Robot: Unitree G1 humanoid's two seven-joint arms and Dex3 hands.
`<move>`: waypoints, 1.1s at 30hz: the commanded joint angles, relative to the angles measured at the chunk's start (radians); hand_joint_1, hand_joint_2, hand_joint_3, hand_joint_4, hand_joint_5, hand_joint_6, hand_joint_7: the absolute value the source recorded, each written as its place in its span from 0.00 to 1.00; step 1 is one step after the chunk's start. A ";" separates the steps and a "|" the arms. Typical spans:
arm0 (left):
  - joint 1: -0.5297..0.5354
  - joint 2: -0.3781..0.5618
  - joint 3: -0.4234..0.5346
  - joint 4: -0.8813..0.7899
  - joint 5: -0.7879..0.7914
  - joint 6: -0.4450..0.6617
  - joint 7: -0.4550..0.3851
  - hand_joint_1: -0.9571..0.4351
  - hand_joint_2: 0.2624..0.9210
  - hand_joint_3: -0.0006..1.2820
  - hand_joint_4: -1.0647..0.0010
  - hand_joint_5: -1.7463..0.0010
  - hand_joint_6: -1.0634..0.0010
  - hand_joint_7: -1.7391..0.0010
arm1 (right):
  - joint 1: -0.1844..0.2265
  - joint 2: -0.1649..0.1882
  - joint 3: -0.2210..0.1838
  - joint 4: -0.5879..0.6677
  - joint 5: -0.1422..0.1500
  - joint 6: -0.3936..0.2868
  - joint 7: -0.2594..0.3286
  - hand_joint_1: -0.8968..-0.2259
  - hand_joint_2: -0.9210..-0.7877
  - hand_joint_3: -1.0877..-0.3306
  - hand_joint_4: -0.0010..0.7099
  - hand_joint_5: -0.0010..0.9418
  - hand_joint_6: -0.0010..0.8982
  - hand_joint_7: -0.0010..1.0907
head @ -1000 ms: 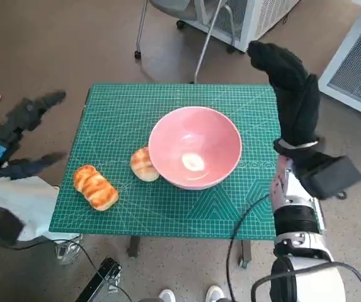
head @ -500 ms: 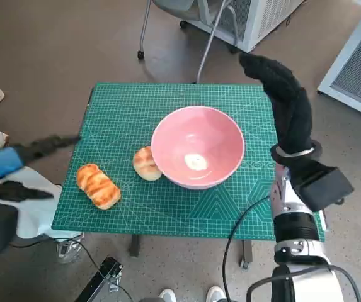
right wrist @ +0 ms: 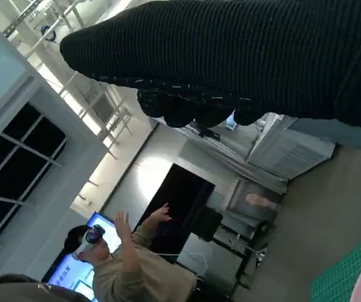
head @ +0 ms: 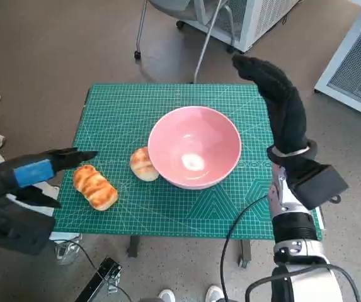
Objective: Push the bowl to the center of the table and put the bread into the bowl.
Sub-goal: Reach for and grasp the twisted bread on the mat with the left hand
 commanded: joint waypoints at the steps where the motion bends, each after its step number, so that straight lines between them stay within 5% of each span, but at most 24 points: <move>1: -0.039 -0.019 -0.042 0.027 0.063 -0.007 0.029 0.66 0.76 0.01 1.00 1.00 0.85 0.98 | 0.027 -0.010 0.001 0.002 0.010 0.015 0.005 0.48 0.00 0.47 0.48 0.02 0.07 0.71; 19: -0.112 -0.085 -0.152 0.145 0.202 -0.043 0.162 0.65 0.81 0.01 1.00 1.00 0.85 0.99 | 0.061 -0.011 0.000 -0.042 0.044 0.035 0.023 0.48 0.00 0.46 0.49 0.02 0.06 0.73; 33: -0.159 -0.162 -0.270 0.282 0.255 -0.048 0.124 0.65 0.85 0.02 0.97 0.99 0.82 0.98 | 0.080 -0.017 -0.001 -0.056 0.040 0.038 0.014 0.50 0.00 0.45 0.49 0.01 0.04 0.74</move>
